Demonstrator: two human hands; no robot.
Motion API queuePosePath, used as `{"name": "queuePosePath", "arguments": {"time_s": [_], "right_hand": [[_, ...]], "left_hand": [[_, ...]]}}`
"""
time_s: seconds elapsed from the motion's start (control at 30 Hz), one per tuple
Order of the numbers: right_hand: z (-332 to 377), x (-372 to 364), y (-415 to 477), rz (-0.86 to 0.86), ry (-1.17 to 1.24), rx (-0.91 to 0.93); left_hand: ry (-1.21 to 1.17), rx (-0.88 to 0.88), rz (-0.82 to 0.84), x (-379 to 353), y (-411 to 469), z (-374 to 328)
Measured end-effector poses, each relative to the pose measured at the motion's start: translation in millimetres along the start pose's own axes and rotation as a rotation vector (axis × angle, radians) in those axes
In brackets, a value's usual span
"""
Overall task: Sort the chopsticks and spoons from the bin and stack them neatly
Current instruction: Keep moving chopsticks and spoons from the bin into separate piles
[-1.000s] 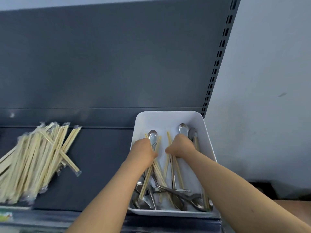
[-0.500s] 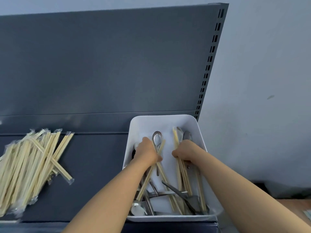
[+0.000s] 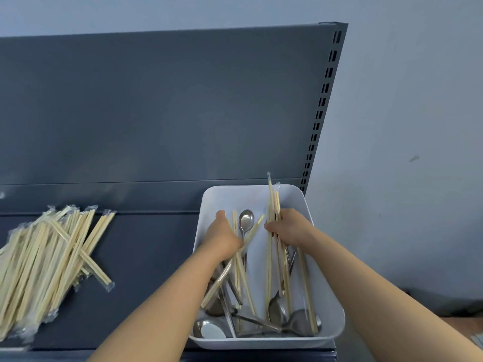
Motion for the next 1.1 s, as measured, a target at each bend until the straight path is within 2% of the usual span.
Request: {"name": "queuePosePath", "arguments": {"time_s": [0.27,0.43,0.6,0.9,1.1], "right_hand": [[25.2,22.2,-8.8,-0.072,-0.038,0.122],[70.4,41.9,-17.6,-0.204,-0.039,0.243],[124.0,40.7,-26.4,-0.190,-0.042,0.349],[229.4,-34.9,-41.2,-0.120,-0.085,0.469],[309.3,-128.4,-41.0,-0.023,-0.097,0.469]], "left_hand": [[-0.142,-0.224,-0.103,24.2,-4.9,-18.1],[-0.576,-0.309,-0.273,64.0,-12.6,-29.5],[-0.778,-0.345,-0.384,114.1,-20.4,-23.4],[-1.000,-0.313,-0.414,217.9,-38.8,48.1],[-0.897,-0.240,-0.446,305.1,-39.6,139.5]]}}
Point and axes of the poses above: each hand's wrist, its own y-axis towards the middle knuckle, its own x-axis out of the back of the hand, z = x × y, the point moved 1 cm from there along y, towards the middle knuckle, and after that the axes turned 8 degrees about -y, right-handed, at the moved point
